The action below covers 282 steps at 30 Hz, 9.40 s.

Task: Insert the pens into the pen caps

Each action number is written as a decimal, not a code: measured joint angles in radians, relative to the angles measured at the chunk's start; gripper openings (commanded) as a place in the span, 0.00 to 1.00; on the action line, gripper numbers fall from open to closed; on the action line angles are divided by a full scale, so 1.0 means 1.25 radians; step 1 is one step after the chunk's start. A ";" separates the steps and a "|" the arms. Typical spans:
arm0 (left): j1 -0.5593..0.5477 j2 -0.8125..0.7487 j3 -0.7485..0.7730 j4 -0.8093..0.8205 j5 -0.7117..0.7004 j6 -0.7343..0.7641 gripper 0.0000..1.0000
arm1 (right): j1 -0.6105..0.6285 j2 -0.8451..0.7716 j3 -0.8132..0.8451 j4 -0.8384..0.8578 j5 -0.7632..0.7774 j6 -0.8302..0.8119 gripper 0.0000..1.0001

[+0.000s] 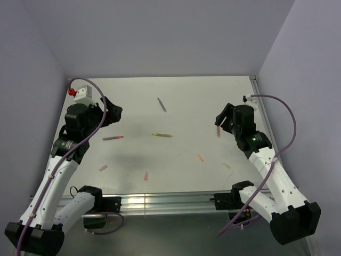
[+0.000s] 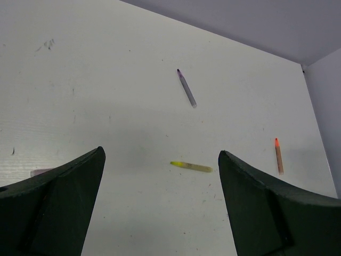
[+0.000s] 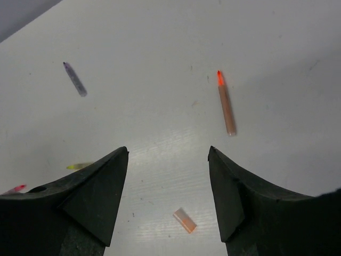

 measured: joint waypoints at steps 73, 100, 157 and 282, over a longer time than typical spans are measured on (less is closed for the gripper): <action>0.005 0.026 0.000 0.002 0.058 -0.043 0.93 | -0.168 0.086 -0.298 -0.354 -0.063 0.862 0.38; 0.003 0.090 -0.018 0.092 0.276 -0.064 0.73 | 0.021 0.084 -0.010 0.052 -0.294 0.246 0.00; -0.445 0.803 0.344 -0.256 -0.380 -1.071 0.53 | 0.084 0.054 0.213 0.007 -0.440 -0.038 0.00; -0.277 0.145 -0.034 0.290 0.699 -0.015 0.00 | 0.341 0.040 0.038 0.477 -0.338 0.160 0.00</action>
